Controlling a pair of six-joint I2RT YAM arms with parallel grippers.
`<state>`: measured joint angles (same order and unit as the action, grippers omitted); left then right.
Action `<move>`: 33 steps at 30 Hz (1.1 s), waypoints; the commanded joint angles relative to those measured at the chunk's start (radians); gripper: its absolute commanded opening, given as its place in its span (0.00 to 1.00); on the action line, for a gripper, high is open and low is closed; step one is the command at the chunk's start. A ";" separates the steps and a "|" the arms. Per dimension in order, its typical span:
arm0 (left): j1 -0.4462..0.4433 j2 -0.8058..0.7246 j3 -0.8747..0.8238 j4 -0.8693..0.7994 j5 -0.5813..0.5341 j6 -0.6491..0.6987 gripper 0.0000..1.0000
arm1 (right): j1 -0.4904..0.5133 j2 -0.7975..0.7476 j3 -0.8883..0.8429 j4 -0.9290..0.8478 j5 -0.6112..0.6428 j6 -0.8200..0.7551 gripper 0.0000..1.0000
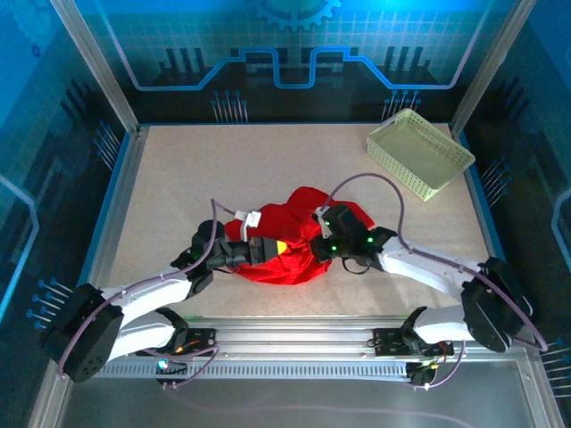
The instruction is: Fold the inside-out t-shirt
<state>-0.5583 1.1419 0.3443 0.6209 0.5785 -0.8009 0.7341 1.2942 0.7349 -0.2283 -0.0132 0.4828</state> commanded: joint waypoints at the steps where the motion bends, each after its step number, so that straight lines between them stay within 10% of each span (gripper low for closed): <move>1: 0.002 0.010 0.060 -0.215 -0.085 0.109 0.00 | -0.012 -0.089 -0.036 0.139 -0.167 0.023 0.00; 10: 0.001 0.029 0.089 -0.356 -0.207 0.148 0.02 | -0.044 -0.203 -0.118 0.214 -0.185 0.072 0.00; 25: -0.102 -0.210 0.251 -0.876 -0.700 0.257 0.54 | -0.045 -0.270 -0.142 0.304 -0.294 0.082 0.00; 33: -0.207 -0.299 0.274 -0.778 -0.544 0.376 0.53 | 0.014 -0.255 -0.087 0.283 -0.244 0.056 0.00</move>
<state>-0.7536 0.7994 0.6018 -0.1860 -0.0475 -0.4969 0.7273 1.0409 0.6010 0.0429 -0.2775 0.5575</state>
